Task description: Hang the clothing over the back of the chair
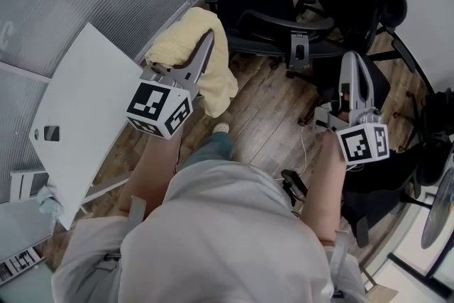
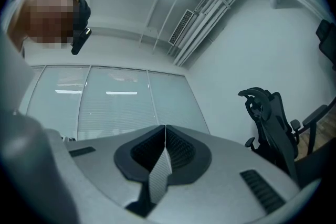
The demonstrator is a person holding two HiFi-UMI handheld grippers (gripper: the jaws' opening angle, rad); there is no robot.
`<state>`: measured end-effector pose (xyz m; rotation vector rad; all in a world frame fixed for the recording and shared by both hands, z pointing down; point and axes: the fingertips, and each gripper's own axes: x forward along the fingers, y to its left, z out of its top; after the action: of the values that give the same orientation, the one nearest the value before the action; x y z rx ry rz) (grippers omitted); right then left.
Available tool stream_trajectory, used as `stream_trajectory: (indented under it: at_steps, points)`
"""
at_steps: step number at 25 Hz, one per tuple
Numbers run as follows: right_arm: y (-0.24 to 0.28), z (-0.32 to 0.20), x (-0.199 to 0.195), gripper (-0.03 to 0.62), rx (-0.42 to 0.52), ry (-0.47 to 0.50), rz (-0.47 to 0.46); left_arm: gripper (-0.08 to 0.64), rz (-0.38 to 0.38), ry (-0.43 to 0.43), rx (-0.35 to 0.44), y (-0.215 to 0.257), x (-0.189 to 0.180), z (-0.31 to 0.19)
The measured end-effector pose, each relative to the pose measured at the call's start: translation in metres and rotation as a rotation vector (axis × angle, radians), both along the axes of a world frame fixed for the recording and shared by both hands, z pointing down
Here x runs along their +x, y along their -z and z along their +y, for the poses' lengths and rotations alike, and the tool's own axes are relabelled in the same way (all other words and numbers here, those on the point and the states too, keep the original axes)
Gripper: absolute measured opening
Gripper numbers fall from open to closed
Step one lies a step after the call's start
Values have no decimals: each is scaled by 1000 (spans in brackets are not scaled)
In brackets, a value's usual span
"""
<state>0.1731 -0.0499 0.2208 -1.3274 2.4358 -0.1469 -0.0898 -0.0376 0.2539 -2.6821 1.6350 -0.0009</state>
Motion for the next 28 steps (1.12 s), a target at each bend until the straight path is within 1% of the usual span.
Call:
stream_trajectory:
  at_steps: [11,16,23,28]
  points:
    - [5,-53,-14,21,7,-69,8,64,13,-98,3,-1,-5,-73]
    - [2,-74,-11,21,-13,-140,0,64,15,-153,-11,-7,-3,-101]
    - [2,-100,-34,21,0,-133,13,64,12,-208,-6,-11,-7,-127]
    - [-6,-113,-39,21,-20,-149,5,64,14,-243,-11,-13,-6,-138]
